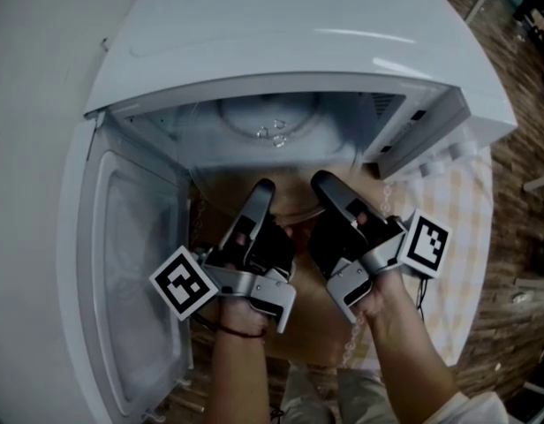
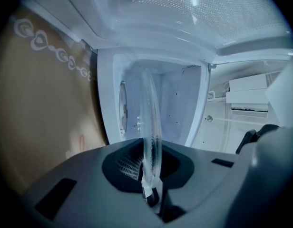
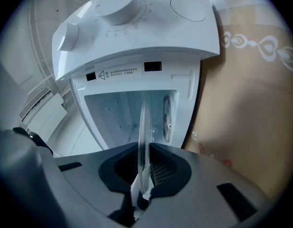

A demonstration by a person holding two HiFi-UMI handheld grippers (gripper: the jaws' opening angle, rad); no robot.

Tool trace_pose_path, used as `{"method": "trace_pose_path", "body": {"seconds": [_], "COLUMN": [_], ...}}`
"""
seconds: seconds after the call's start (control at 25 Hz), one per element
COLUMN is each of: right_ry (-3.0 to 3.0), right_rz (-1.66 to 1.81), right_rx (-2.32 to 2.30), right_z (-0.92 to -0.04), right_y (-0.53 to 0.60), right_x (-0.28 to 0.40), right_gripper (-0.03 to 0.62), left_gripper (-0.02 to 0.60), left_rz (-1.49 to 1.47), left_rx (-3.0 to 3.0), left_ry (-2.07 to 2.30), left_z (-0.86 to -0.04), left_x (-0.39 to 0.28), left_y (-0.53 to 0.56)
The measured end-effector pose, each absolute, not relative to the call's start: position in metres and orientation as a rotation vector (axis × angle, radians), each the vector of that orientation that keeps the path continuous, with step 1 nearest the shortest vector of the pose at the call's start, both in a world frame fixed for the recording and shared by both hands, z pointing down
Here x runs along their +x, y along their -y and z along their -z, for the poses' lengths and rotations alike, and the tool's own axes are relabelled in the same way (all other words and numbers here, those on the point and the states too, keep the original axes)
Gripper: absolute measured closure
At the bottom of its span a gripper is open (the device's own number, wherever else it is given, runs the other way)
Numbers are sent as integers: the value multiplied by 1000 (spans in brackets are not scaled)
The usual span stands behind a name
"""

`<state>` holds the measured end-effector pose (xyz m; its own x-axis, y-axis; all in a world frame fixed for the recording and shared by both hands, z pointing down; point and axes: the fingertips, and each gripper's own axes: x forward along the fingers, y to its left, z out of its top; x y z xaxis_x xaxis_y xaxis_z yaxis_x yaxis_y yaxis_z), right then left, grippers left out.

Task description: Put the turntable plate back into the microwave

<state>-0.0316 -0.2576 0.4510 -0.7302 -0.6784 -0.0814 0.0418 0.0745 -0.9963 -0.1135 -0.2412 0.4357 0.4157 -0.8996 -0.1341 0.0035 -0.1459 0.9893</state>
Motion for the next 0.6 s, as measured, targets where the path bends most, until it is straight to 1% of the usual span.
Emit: {"method": "trace_pose_path", "body": {"seconds": [0.6], "right_ry": [-1735], "right_rz": [1725], "right_rx": [-633], "right_z": [-462], "right_y": [284], "right_x": [-39], "right_gripper": [539], "left_gripper": [540], "left_rz": [963], "left_rx": [1508], "left_ry": [851], "left_z": [-443], "left_x": [-122], "left_y": [270]}}
